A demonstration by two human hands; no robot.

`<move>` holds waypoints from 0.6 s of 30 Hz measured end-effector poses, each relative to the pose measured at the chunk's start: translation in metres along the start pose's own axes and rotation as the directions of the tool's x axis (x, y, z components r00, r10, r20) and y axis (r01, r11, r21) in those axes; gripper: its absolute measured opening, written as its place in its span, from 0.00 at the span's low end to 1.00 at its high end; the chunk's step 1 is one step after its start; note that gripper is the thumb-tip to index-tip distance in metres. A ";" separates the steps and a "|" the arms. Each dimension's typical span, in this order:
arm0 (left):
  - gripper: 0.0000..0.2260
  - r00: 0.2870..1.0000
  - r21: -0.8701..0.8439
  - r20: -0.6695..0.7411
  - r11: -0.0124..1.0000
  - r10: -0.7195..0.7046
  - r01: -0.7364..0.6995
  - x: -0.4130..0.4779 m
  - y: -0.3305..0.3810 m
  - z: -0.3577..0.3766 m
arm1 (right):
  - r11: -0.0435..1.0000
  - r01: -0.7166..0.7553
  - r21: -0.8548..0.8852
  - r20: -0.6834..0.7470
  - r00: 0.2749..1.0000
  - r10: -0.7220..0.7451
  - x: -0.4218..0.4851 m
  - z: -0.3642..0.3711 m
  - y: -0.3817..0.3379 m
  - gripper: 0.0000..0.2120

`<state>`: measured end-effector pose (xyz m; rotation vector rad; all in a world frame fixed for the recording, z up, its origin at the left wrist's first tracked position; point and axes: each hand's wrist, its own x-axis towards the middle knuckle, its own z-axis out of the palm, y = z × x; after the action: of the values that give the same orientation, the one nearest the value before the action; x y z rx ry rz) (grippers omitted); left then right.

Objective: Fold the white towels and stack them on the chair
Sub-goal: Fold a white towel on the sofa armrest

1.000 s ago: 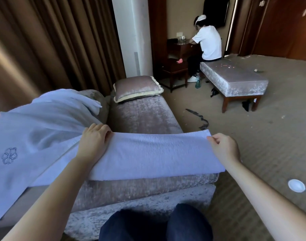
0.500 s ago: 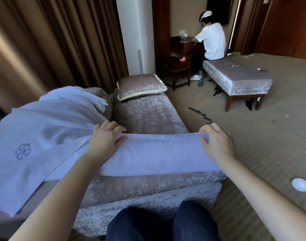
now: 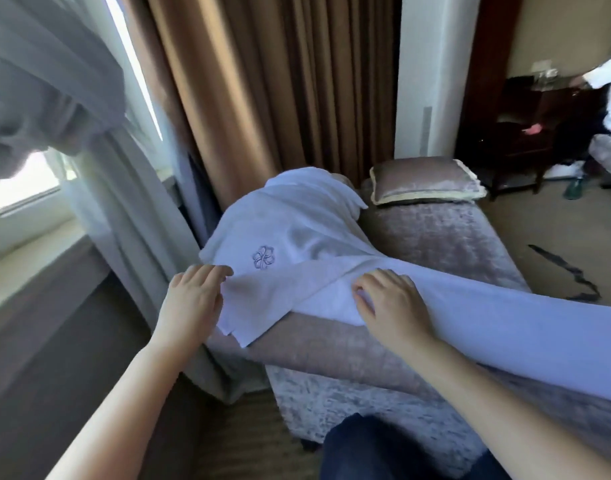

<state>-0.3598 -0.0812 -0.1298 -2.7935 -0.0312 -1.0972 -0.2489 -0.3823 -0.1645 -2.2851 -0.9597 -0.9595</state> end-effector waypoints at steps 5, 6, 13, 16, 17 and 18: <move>0.18 0.997 0.017 0.064 0.999 -0.036 0.035 -0.026 -0.023 0.004 | 0.991 0.115 0.062 0.052 0.992 -0.119 0.018 0.024 -0.032 0.08; 0.22 0.995 0.025 0.092 0.999 -0.045 0.043 -0.030 -0.026 0.007 | 0.989 0.138 0.047 0.059 0.988 -0.140 0.022 0.027 -0.036 0.08; 0.28 0.986 -0.089 0.108 0.987 -0.126 0.136 -0.032 -0.035 0.029 | 0.952 0.307 -0.010 0.211 0.931 -0.298 0.028 0.052 -0.053 0.18; 0.22 0.969 -0.173 0.102 0.956 -0.223 0.238 -0.025 -0.034 0.028 | 0.956 0.289 -0.051 0.168 0.946 -0.277 0.031 0.061 -0.061 0.15; 0.20 0.965 -0.196 0.101 0.946 -0.244 0.259 -0.023 -0.035 0.029 | 0.956 0.289 -0.047 0.132 0.951 -0.281 0.034 0.064 -0.064 0.12; 0.20 0.965 -0.214 0.100 0.942 -0.243 0.260 -0.021 -0.036 0.029 | 0.953 0.301 -0.042 0.095 0.950 -0.296 0.037 0.065 -0.067 0.08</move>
<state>-0.3584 -0.0409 -0.1611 -3.1008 -0.2983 -1.1140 -0.2535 -0.2818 -0.1683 -2.2855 -1.3634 -1.0240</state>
